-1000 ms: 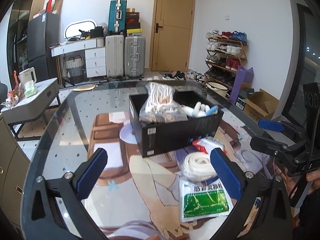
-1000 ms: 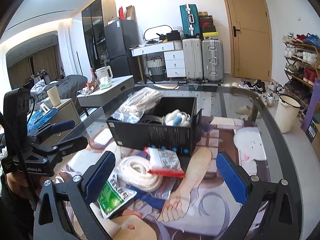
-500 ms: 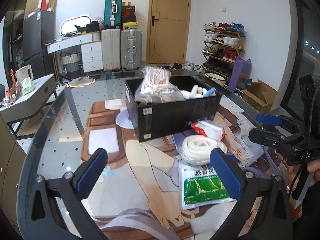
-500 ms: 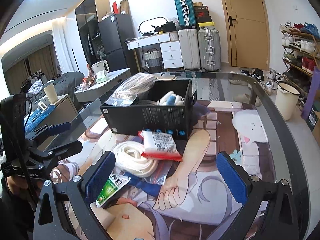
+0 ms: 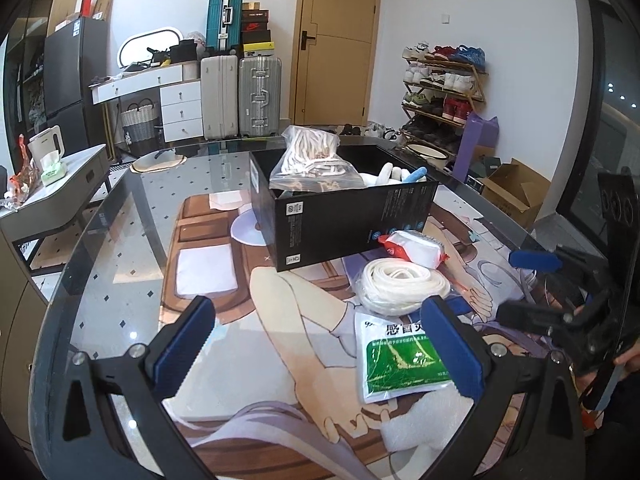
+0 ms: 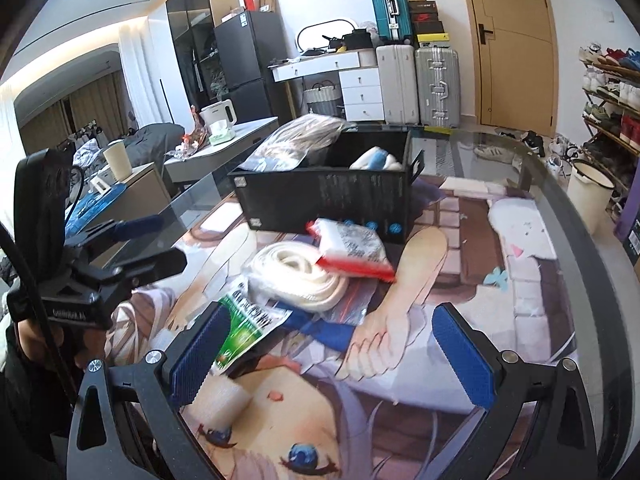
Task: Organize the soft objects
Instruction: 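Move the right tool to the white foam piece while the left tool approaches the green packet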
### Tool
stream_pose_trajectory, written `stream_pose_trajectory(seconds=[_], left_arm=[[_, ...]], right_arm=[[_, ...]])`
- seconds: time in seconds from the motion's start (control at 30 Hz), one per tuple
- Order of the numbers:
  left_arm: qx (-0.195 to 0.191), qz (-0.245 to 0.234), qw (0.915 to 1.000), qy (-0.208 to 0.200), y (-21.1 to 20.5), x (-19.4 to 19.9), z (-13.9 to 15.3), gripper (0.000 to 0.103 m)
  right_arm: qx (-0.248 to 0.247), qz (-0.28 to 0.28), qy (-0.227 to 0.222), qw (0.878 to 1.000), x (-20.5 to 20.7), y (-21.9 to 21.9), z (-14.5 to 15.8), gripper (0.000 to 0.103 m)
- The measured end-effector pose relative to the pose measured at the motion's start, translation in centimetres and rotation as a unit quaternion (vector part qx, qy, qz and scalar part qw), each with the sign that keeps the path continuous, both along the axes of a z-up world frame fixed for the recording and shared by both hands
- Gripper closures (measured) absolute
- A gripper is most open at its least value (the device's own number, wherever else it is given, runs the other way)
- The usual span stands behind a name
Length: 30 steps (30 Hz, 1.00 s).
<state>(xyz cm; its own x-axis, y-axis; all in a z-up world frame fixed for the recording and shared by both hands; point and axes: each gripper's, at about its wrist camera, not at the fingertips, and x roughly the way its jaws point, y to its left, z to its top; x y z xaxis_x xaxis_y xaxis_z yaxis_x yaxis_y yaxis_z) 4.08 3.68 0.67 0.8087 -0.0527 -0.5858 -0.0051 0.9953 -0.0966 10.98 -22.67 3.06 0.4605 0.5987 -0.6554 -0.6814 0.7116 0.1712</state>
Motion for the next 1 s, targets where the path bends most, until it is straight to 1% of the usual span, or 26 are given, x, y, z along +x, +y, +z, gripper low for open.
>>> stream_pose_trajectory(seconds=[0.3,0.47,0.73,0.9,1.0], left_arm=[[-0.006,0.014,0.9999,0.0,0.8,-1.5,-0.3,0.0],[-0.003,0.021,0.9998,0.001,1.0,-1.5,-0.3,0.0],[-0.007,0.026,0.9996,0.004,1.4,-1.5,-0.5,0.0],[-0.008,0.028,0.9996,0.007,1.5,-1.3,-0.7,0.0],[-0.007,0.027,0.9996,0.008,1.4,-1.3,-0.7,0.0]], right_arm=[[-0.001,0.032,0.025,0.999,-2.6,1.2,-1.5,0.001],[0.004,0.046,0.037,0.998,-4.0,2.2,-2.2,0.001],[-0.007,0.079,0.044,0.996,-5.6,4.3,-3.2,0.001],[-0.015,0.074,0.027,0.997,-6.1,5.0,-3.4,0.001],[-0.028,0.071,0.015,0.997,-6.1,5.3,-3.5,0.001]])
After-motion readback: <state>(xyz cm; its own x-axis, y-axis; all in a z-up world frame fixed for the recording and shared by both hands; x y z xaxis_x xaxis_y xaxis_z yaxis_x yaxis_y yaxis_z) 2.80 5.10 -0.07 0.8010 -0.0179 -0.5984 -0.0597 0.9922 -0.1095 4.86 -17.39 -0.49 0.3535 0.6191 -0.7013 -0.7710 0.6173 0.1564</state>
